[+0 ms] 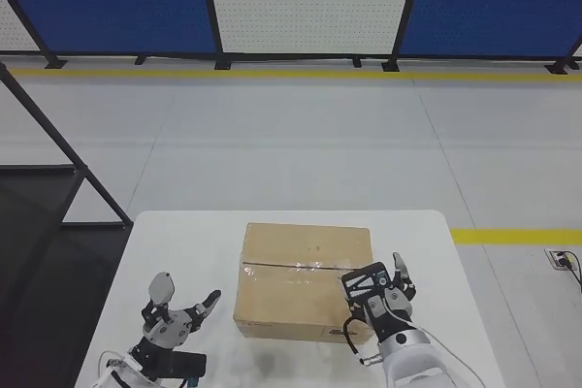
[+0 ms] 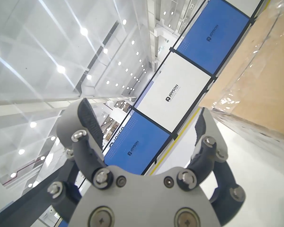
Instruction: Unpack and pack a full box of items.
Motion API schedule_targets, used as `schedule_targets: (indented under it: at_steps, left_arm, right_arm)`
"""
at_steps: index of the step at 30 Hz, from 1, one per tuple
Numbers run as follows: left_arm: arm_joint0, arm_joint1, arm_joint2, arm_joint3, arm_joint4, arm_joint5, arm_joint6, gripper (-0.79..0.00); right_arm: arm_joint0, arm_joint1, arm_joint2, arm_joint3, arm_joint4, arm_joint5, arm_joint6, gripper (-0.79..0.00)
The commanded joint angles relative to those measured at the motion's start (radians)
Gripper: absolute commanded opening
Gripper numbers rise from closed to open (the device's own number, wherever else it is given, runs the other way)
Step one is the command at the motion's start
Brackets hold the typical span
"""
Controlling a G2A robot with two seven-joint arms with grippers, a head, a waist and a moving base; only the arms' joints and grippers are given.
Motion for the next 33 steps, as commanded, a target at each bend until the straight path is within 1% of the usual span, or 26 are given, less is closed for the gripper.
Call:
schedule_targets:
  at_steps: [1, 2, 3, 4, 5, 6, 8, 10, 12, 16, 22, 33]
  left_arm:
    - [0.0, 0.0, 0.0, 0.0, 0.0, 0.0, 0.0, 0.0]
    - [0.0, 0.0, 0.0, 0.0, 0.0, 0.0, 0.0, 0.0]
    - [0.001, 0.0, 0.0, -0.003, 0.001, 0.001, -0.01, 0.0]
    - [0.002, -0.001, 0.0, -0.01, 0.004, 0.008, -0.025, 0.0]
    - [0.004, -0.001, 0.003, -0.015, 0.01, 0.013, -0.034, 0.0]
    - [0.005, -0.001, 0.004, -0.018, 0.011, 0.016, -0.043, 0.0]
    - [0.005, -0.002, 0.004, -0.024, -0.001, 0.02, -0.055, 0.0]
    - [0.006, -0.002, 0.001, -0.029, -0.019, 0.02, -0.055, 0.0]
    - [0.007, -0.001, -0.004, -0.03, -0.036, 0.018, -0.05, 0.0]
    - [0.008, -0.001, -0.01, -0.032, -0.052, 0.022, -0.058, 0.0]
    - [0.004, 0.0, -0.009, -0.027, -0.053, 0.019, -0.063, 0.0]
    - [0.001, 0.0, -0.008, -0.027, -0.054, 0.018, -0.068, 0.0]
  right_arm:
    - [-0.002, 0.0, -0.001, 0.0, -0.002, -0.008, -0.007, 0.0]
    - [-0.008, 0.001, 0.0, 0.007, -0.019, -0.032, -0.032, 0.0]
    - [-0.015, 0.001, 0.007, 0.023, -0.066, -0.022, -0.039, 0.0]
    - [-0.021, 0.0, 0.015, 0.047, -0.153, 0.017, -0.005, 0.0]
    - [-0.026, -0.003, -0.004, 0.043, -0.233, 0.022, 0.02, 0.0]
    - [-0.028, -0.007, -0.028, 0.04, -0.29, 0.009, 0.033, 0.0]
    - [-0.025, -0.017, -0.052, 0.057, -0.404, 0.024, 0.081, 0.0]
    - [-0.015, -0.029, -0.084, 0.072, -0.49, 0.022, 0.118, 0.0]
    - [-0.001, -0.041, -0.111, 0.092, -0.543, -0.004, 0.135, 0.0]
    - [0.018, -0.062, -0.141, 0.115, -0.586, -0.053, 0.144, 0.0]
    - [0.03, -0.085, -0.148, 0.135, -0.615, -0.141, 0.158, 0.0]
    - [0.056, -0.13, -0.149, 0.187, -0.643, -0.228, 0.201, 0.0]
